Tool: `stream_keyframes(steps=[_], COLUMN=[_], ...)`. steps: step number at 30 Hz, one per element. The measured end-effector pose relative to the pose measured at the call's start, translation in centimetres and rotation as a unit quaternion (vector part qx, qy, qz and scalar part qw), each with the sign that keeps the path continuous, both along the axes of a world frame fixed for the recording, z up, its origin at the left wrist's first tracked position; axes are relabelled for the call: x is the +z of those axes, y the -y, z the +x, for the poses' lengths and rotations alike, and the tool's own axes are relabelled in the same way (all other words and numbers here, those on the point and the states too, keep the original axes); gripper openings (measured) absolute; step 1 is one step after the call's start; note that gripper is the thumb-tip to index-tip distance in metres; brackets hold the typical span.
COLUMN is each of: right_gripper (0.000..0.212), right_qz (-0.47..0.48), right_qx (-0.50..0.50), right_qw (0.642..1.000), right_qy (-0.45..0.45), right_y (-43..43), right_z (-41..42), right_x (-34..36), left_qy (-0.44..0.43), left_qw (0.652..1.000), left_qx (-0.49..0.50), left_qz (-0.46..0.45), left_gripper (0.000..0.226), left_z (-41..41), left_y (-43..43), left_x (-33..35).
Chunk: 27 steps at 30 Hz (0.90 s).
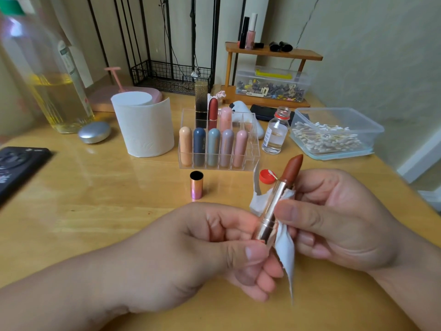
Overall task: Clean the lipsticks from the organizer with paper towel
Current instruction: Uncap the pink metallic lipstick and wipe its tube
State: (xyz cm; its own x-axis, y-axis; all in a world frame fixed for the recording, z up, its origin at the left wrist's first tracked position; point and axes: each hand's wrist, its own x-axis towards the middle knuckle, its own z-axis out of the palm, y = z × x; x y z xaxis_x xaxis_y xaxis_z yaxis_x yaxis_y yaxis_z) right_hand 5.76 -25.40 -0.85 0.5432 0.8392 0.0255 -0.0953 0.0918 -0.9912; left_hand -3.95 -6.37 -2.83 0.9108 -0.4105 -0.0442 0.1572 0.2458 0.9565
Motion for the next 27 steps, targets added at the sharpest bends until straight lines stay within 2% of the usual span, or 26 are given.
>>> stream_keyframes(steps=[3, 6, 8, 11, 14, 18, 22, 24, 27], right_gripper=[0.025, 0.021, 0.021, 0.026, 0.029, 0.026, 0.015, 0.015, 0.016], right_qz=[-0.004, -0.008, -0.012, -0.010, -0.010, -0.002, 0.049, 0.057, 0.024], right_qx=[0.005, 0.018, 0.017, 0.006, -0.008, 0.024, 0.102, 0.116, 0.099], right_qw=[1.000, 1.000, 0.999, 1.000, 1.000, 1.000, 0.993, 0.990, 0.995], right_qy=[0.013, 0.025, 0.030, 0.027, 0.020, 0.002, -0.042, -0.062, -0.014], right_y=[0.0, -0.1, -0.1, -0.1, 0.1, 0.2, 0.5, 0.6, 0.8], right_z=[-0.2, -0.5, -0.5, -0.3, 0.1, 0.5, 1.0, 1.2, 1.3], right_x=[0.1, 0.1, 0.0, -0.1, -0.3, -0.3, -0.2, -0.3, -0.5], left_qy=[0.016, 0.014, 0.012, 0.015, 0.000, 0.004, 0.000, -0.005, -0.026], left_qw=[0.997, 0.991, 0.994, 1.000, 0.998, 0.997, 0.997, 0.996, 0.994], left_qx=[0.074, 0.120, 0.095, 0.000, -0.065, -0.070, -0.079, -0.086, -0.108], left_qz=[0.030, 0.049, 0.043, 0.008, -0.004, 0.010, 0.001, -0.002, -0.014], left_gripper=[0.013, 0.023, 0.024, 0.014, 0.031, 0.031, 0.031, 0.032, 0.034], left_z=[-0.3, -0.4, -0.2, 0.2, 0.3, 0.3, 0.4, 0.4, 0.3], left_y=[0.3, 0.3, 0.2, 0.0, -0.4, -0.4, -0.4, -0.6, -0.7], left_x=[-0.1, -0.2, -0.3, -0.2, -0.4, -0.6, -0.4, -0.4, -0.5])
